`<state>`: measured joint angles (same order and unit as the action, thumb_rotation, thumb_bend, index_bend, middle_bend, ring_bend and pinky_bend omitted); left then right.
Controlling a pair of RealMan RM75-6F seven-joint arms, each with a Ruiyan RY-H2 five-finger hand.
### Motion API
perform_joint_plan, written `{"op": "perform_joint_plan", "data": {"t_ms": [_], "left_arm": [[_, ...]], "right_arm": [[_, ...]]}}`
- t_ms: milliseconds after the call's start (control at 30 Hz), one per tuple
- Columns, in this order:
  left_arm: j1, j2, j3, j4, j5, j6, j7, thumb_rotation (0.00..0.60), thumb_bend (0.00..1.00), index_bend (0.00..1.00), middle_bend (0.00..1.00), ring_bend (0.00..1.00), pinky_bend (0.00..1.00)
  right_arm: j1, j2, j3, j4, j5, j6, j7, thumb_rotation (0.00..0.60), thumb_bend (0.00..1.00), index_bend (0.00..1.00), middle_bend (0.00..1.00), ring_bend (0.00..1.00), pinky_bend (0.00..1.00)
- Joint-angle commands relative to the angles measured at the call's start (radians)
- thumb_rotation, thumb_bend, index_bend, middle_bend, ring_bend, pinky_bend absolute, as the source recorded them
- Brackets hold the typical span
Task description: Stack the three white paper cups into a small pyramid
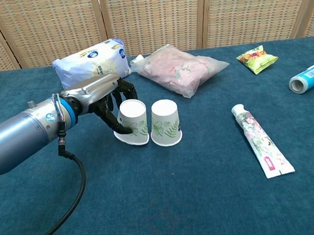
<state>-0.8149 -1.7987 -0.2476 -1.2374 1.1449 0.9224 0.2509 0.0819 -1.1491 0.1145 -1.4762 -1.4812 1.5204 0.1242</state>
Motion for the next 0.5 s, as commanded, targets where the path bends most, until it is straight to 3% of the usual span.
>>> {"op": "perform_joint_plan", "data": {"t_ms": [33,100,167,233,300,400,500], "left_arm": [[0.000,0.002,0.001,0.001,-0.005,-0.002,0.003,0.600,0.15,0.47,0.42,0.42,0.42],[-0.001,0.003,0.003,0.000,-0.010,-0.008,-0.002,0.600,0.15,0.47,0.41,0.41,0.42],[-0.001,0.008,0.007,-0.007,-0.004,-0.024,-0.031,0.600,0.15,0.41,0.32,0.35,0.40],[-0.003,0.017,0.011,-0.017,0.006,-0.045,-0.069,0.600,0.15,0.23,0.14,0.21,0.34],[-0.003,0.027,0.016,-0.021,0.018,-0.060,-0.103,0.600,0.15,0.08,0.04,0.11,0.29],[0.000,0.037,0.022,-0.023,0.033,-0.060,-0.127,0.600,0.15,0.00,0.00,0.01,0.18],[0.007,0.048,0.027,-0.033,0.045,-0.050,-0.141,0.600,0.15,0.00,0.00,0.00,0.07]], "right_arm": [[0.000,-0.001,0.000,0.000,0.001,-0.001,-0.002,0.600,0.00,0.00,0.00,0.00,0.00],[0.001,-0.001,0.000,0.000,0.002,-0.003,-0.003,0.600,0.00,0.00,0.00,0.00,0.00],[0.001,-0.002,0.000,0.001,0.003,-0.003,-0.004,0.600,0.00,0.00,0.00,0.00,0.00],[0.001,-0.002,0.001,0.001,0.004,-0.004,-0.005,0.600,0.00,0.00,0.00,0.00,0.00],[0.001,-0.002,0.000,0.002,0.004,-0.005,-0.006,0.600,0.00,0.00,0.00,0.00,0.00],[0.001,-0.003,0.001,0.002,0.004,-0.004,-0.006,0.600,0.00,0.00,0.00,0.00,0.00],[0.001,-0.002,0.001,0.001,0.003,-0.002,-0.006,0.600,0.00,0.00,0.00,0.00,0.00]]}}
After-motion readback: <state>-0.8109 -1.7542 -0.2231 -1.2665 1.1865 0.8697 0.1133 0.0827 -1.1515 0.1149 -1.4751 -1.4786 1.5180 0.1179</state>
